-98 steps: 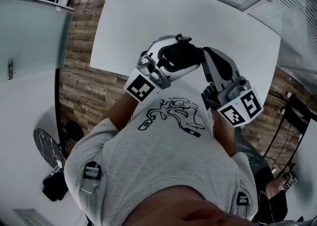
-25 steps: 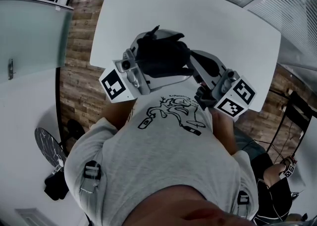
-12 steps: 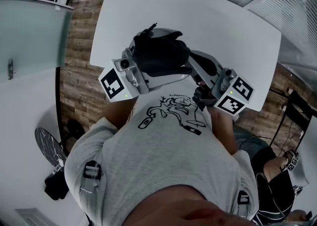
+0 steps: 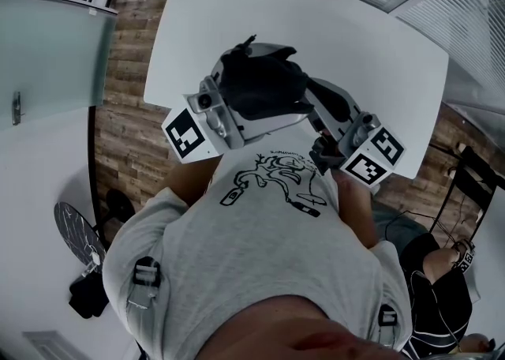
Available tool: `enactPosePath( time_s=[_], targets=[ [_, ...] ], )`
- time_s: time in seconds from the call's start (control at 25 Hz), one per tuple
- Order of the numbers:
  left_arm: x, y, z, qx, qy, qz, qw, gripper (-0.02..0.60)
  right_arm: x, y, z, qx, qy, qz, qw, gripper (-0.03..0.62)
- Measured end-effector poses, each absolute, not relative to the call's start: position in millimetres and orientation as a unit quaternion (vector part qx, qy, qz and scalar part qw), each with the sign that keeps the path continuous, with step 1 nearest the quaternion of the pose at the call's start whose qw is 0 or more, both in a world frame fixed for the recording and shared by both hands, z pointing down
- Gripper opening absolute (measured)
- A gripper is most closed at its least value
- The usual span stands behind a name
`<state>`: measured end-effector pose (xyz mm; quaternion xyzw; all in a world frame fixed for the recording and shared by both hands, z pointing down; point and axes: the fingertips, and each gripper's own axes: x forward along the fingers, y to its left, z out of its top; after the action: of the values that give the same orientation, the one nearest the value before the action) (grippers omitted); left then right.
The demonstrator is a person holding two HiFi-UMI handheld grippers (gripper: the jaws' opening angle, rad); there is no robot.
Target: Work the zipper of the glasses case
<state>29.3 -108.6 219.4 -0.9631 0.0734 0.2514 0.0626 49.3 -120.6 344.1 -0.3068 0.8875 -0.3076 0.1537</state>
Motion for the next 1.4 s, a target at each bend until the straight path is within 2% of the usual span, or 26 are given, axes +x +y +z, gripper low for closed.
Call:
enactPosePath(
  time_s=[0.76, 1.4],
  targets=[
    [20.0, -129.7, 254.2, -0.974, 0.149, 0.169, 0.028, 0.252, 93.4, -126.5, 348.1, -0.456, 0.876, -0.158, 0.025, 0.037],
    [8.5, -152.7, 282.6, -0.966, 0.235, 0.108, 0.007, 0.253, 121.1, -120.9, 323.1, -0.536, 0.842, -0.052, -0.039, 0.015]
  ],
)
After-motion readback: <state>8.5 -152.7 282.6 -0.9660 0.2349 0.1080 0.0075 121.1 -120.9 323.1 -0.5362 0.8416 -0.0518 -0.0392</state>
